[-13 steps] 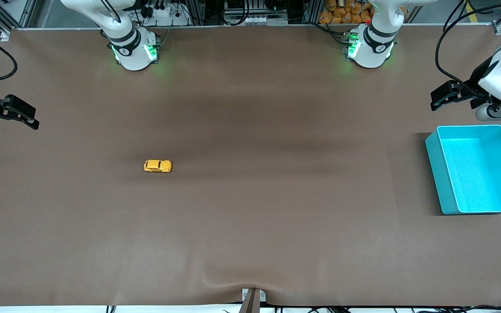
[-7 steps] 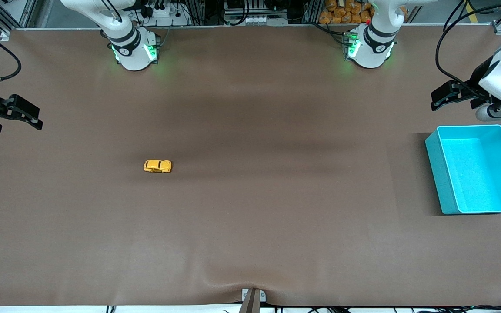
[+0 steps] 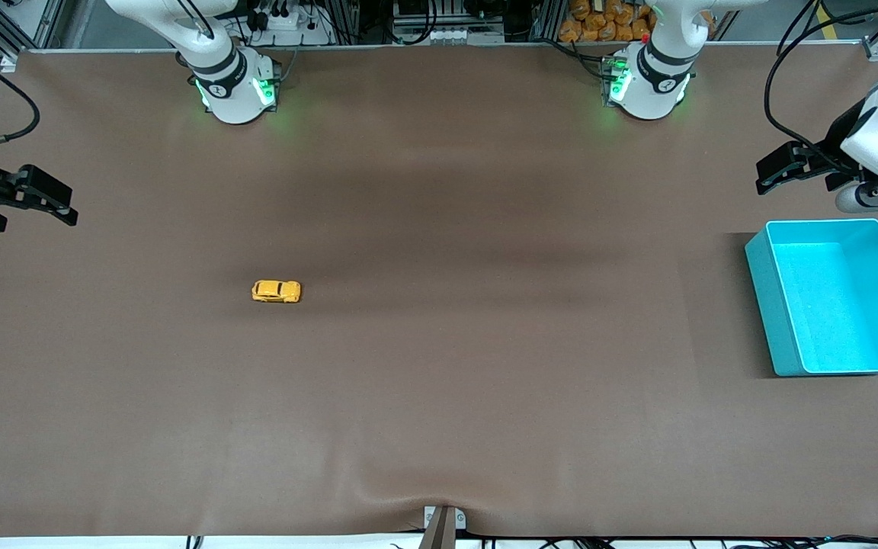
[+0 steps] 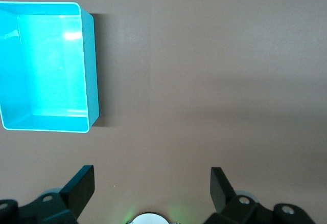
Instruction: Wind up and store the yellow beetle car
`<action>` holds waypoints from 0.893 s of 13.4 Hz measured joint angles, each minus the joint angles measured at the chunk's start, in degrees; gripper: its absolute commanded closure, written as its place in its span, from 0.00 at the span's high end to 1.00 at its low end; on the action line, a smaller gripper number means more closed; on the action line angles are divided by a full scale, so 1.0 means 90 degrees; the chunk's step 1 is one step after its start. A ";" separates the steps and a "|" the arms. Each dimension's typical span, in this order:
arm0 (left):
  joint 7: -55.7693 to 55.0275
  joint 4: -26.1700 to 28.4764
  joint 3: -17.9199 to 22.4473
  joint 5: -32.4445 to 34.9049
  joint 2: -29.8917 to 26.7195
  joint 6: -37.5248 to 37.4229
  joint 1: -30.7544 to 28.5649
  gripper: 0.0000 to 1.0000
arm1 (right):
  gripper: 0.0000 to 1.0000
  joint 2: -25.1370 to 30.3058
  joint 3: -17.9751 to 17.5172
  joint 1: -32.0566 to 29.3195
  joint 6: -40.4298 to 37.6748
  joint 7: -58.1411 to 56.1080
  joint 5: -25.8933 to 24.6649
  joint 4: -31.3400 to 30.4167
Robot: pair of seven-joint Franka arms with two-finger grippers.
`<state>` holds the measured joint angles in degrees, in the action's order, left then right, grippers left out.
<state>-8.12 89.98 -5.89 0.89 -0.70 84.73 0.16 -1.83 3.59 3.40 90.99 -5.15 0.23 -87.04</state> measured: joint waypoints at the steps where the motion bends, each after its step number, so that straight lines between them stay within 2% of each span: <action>1: 0.0000 0.0000 0.0004 0.0000 0.0000 0.0000 0.0000 1.00 | 1.00 0.0000 0.0000 0.0002 -0.0002 0.0000 0.0002 -0.0004; 12: 0.0000 0.0004 0.0015 0.0000 0.0000 0.0000 -0.0005 1.00 | 1.00 -0.0001 0.0000 0.0072 -0.0003 0.0000 0.0006 -0.0055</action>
<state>-8.12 90.01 -5.75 0.89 -0.70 84.73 0.12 -1.84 3.59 4.04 90.95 -5.14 0.28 -87.54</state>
